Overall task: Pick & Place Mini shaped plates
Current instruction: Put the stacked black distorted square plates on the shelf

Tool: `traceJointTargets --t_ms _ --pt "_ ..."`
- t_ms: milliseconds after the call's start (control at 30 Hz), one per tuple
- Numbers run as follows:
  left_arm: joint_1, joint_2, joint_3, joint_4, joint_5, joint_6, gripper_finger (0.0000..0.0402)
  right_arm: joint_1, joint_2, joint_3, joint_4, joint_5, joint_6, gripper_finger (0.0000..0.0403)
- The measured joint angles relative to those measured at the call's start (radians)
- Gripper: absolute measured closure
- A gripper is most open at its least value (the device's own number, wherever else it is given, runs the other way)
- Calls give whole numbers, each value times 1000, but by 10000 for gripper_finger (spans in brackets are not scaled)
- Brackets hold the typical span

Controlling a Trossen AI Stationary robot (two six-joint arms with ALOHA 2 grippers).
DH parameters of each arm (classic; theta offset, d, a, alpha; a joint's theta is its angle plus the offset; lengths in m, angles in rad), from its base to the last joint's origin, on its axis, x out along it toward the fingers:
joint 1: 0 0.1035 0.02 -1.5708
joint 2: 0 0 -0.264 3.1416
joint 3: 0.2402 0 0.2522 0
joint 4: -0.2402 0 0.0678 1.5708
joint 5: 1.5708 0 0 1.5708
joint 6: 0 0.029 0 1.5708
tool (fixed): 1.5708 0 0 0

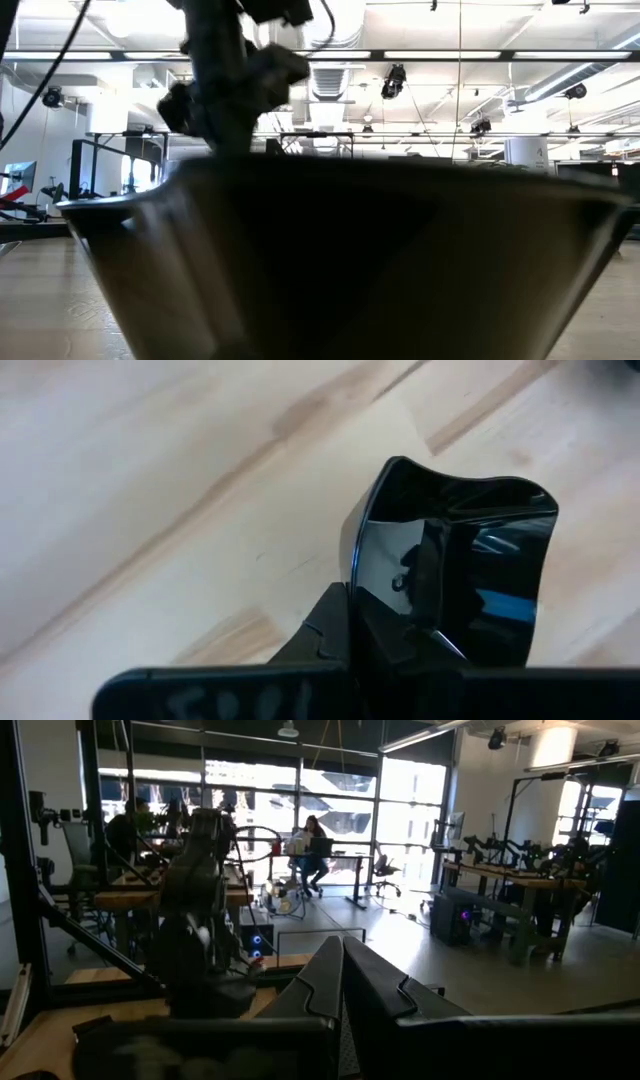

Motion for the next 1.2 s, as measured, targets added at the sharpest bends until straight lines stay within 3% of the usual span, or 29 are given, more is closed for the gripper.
traceJointTargets --t_ms 267,533,1000,1200 --pt "90 -187 0 -217 -52 -35 401 0 0 0 0 0 6 394" --pt "297 -301 -5 -328 -159 10 401 0 0 0 0 0 -38 394" --pt "834 -308 -80 -286 -153 468 401 0 0 0 0 0 -56 394" --pt "1006 -258 -82 -221 -137 747 401 0 0 0 0 0 -62 394"
